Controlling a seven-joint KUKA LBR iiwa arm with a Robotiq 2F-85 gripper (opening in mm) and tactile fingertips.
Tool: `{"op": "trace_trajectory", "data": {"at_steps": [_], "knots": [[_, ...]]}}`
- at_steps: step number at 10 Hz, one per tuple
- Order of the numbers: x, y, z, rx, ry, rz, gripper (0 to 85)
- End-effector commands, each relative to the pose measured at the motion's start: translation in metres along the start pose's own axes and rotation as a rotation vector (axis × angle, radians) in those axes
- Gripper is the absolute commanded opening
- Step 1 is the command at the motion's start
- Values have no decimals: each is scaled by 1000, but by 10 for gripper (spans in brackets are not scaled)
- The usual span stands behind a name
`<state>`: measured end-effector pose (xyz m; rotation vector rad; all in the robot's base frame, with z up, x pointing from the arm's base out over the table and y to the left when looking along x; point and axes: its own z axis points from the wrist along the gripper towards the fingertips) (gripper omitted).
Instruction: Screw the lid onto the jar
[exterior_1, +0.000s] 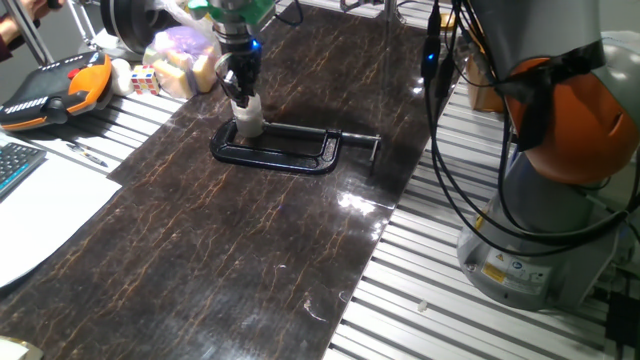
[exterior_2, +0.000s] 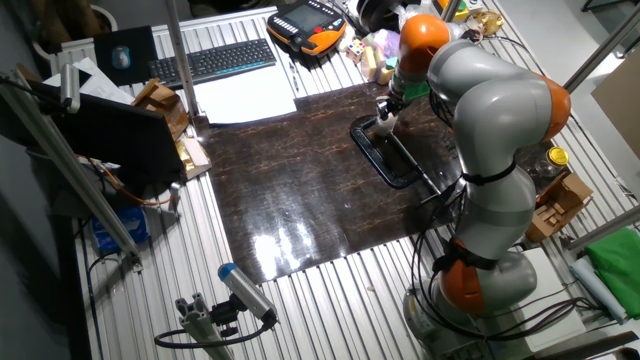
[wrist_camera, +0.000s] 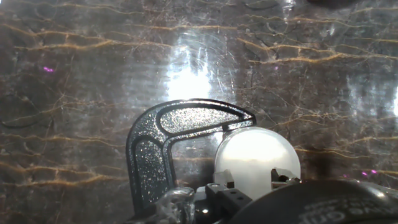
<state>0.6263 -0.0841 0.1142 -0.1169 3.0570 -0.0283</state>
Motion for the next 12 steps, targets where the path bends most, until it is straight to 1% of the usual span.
{"op": "trace_trajectory", "data": {"at_steps": [1,3,6,9,12], "knots": [[0,0,0,0,0,0,390],[0,-1,1,-3,-1,0,390],[-4,-2,-3,4,0,4,397],[-11,-2,2,0,-2,2,393],[-15,-4,5,-2,-1,-1,393]]}}
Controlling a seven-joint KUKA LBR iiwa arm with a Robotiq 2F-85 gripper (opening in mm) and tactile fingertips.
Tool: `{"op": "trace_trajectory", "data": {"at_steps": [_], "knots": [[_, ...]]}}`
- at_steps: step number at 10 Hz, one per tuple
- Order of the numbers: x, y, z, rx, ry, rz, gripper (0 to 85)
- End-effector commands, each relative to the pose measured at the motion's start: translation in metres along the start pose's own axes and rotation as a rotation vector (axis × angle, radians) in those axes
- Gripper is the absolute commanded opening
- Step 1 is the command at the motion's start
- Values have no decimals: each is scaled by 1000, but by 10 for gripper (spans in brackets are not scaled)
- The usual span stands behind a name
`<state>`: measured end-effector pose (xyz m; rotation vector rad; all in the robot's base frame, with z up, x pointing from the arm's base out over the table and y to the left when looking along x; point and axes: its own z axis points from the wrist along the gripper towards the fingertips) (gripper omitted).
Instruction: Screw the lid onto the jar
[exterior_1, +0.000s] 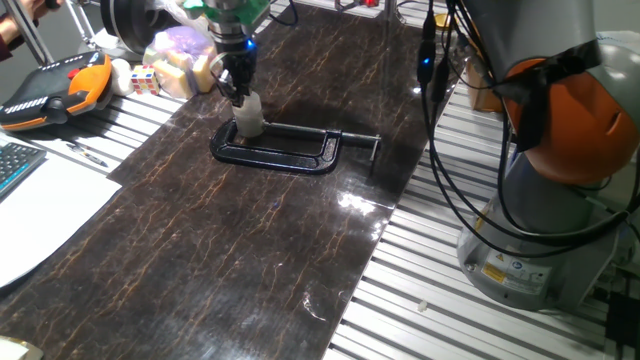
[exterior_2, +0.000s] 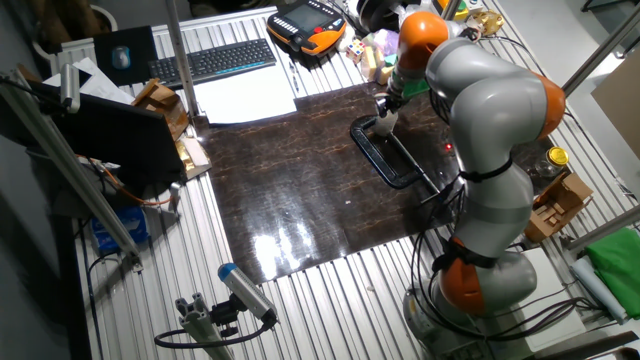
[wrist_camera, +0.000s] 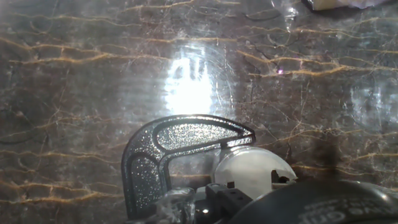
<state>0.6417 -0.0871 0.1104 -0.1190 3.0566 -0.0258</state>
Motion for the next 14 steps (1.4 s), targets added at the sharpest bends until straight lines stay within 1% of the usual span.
{"op": "trace_trajectory", "data": {"at_steps": [1,3,5,6,7,9,14], "knots": [[0,0,-1,0,0,0,393],[1,-1,-3,0,1,2,397],[4,-3,-10,4,9,0,397],[5,-5,-10,5,11,-2,397],[6,-6,-9,10,10,-4,397],[7,-9,-5,3,6,-6,397],[8,-10,0,-3,3,-6,397]]}}
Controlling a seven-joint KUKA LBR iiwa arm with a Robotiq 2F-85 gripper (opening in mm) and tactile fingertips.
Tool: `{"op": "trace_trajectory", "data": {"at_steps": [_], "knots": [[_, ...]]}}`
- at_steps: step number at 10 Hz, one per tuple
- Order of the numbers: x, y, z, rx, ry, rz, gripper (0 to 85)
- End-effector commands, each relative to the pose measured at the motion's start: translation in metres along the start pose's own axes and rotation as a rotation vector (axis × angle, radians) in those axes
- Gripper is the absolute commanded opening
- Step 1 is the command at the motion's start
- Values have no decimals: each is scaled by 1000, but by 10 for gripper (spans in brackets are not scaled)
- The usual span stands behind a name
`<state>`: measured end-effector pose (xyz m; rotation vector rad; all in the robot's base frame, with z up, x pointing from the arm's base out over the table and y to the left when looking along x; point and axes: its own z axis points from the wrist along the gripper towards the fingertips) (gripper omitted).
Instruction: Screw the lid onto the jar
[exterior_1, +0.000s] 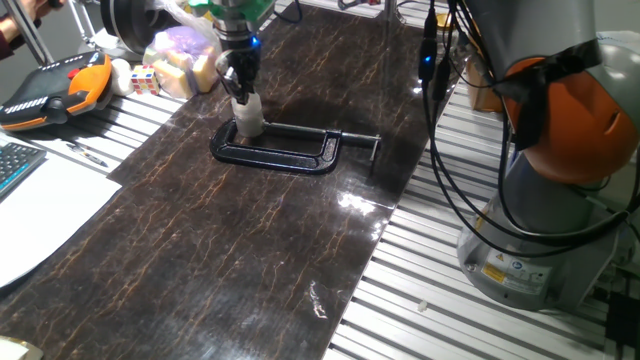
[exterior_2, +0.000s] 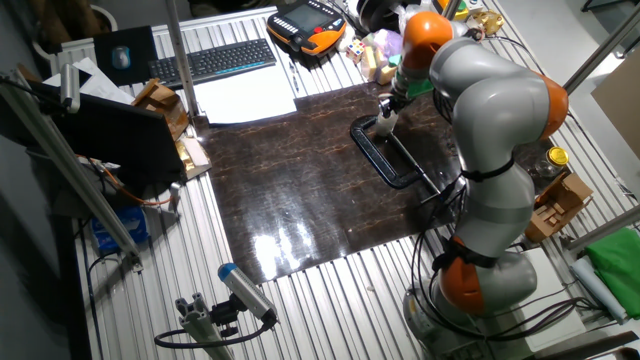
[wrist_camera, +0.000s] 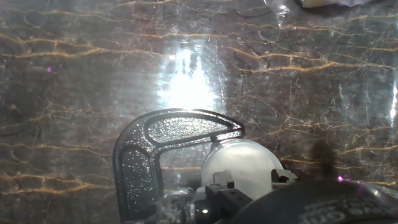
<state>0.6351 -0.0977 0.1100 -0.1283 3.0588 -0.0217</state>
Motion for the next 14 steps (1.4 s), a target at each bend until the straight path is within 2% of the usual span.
{"op": "trace_trajectory", "data": {"at_steps": [1,5,6,7,8,9,12,14], "knots": [[0,0,1,-2,0,2,397],[1,-1,-3,-2,5,3,407],[0,-1,-5,-3,12,0,443],[1,-1,-6,-3,15,-4,533],[3,0,-8,-2,5,11,677],[5,1,-9,6,-10,27,750],[6,1,-8,16,-20,32,850],[6,1,-6,15,-5,14,843]]}}
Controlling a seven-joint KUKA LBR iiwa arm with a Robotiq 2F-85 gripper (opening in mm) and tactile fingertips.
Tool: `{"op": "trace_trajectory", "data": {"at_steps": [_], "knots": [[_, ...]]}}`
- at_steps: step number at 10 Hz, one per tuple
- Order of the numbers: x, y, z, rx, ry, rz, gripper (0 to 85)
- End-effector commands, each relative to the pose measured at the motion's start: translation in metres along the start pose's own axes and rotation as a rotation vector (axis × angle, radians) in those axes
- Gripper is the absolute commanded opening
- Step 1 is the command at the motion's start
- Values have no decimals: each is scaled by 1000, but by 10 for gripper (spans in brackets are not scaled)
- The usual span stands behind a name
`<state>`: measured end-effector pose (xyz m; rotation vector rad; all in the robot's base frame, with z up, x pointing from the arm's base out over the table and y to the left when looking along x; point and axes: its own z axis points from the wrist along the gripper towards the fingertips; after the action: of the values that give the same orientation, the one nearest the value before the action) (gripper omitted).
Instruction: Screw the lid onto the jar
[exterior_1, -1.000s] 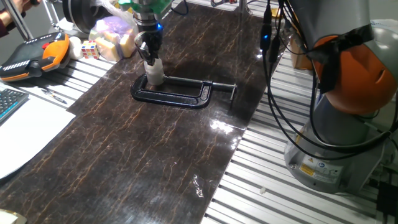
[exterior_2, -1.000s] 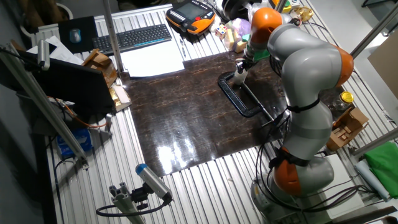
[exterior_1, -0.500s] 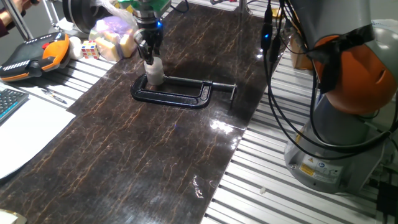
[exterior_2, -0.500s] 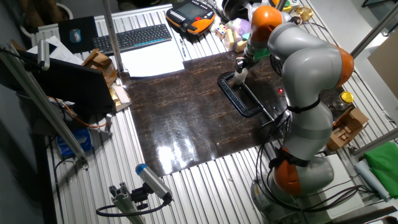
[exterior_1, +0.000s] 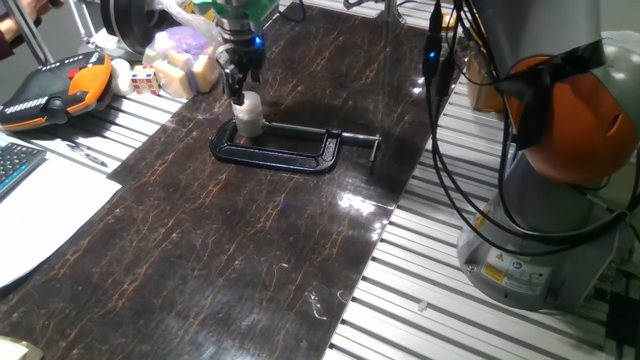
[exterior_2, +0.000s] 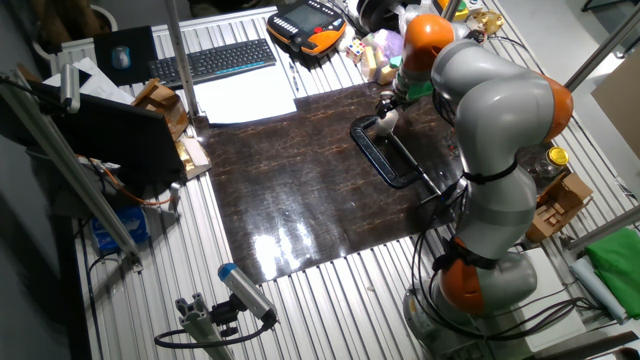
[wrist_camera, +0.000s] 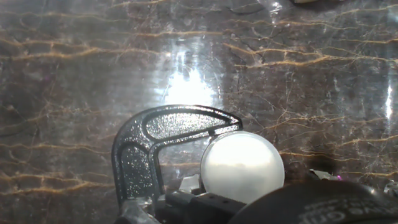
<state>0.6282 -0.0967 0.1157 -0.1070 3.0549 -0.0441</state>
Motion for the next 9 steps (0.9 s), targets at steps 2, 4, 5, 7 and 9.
{"op": "trace_trajectory", "data": {"at_steps": [2,4,5,7,9], "knots": [[-1,1,0,10,17,12,837],[-1,1,0,-4,14,-16,837],[-1,1,2,-16,22,-53,837],[-2,2,4,-31,29,-97,833],[-1,1,5,-28,-1,-185,830]]}}
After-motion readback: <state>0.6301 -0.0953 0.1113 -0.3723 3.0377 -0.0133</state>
